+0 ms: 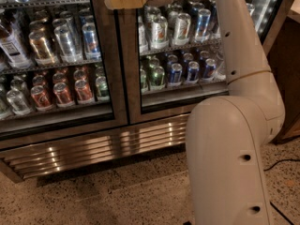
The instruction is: Open right fridge door
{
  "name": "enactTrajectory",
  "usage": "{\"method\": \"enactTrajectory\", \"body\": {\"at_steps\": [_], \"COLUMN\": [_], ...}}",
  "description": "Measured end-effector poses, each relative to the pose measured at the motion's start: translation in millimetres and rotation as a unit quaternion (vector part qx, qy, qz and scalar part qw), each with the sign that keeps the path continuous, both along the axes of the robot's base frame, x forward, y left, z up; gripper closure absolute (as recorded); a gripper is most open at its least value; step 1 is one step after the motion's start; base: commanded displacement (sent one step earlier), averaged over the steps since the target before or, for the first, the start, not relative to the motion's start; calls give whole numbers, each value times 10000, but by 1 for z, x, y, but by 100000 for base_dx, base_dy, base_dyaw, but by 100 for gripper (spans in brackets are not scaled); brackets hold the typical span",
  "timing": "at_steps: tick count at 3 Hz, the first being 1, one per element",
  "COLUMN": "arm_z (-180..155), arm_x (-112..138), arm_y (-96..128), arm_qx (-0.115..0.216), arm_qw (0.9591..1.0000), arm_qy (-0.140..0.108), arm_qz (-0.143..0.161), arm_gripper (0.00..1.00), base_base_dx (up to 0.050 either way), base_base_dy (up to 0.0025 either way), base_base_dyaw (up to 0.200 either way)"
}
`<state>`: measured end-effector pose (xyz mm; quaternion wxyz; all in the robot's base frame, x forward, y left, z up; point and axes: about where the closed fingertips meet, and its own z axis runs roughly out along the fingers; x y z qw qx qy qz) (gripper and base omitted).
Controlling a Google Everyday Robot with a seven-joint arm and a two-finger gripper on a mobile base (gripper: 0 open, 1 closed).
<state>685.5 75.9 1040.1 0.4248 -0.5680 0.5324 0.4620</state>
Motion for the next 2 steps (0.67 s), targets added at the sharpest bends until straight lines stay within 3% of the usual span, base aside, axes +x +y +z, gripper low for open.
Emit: {"method": "enactTrajectory", "body": {"at_steps": [1,2], "arm_z": [0,0], "arm_x": [0,0], "arm_y": [0,0], "arm_qx": [0,0], "arm_qw": [10000,10000], "arm_qy": [0,0], "arm_qz": [0,0], "arm_gripper": [89,100], "base_base_dx": [0,0], "base_base_dy": [0,0], "base_base_dyaw": [0,0]}}
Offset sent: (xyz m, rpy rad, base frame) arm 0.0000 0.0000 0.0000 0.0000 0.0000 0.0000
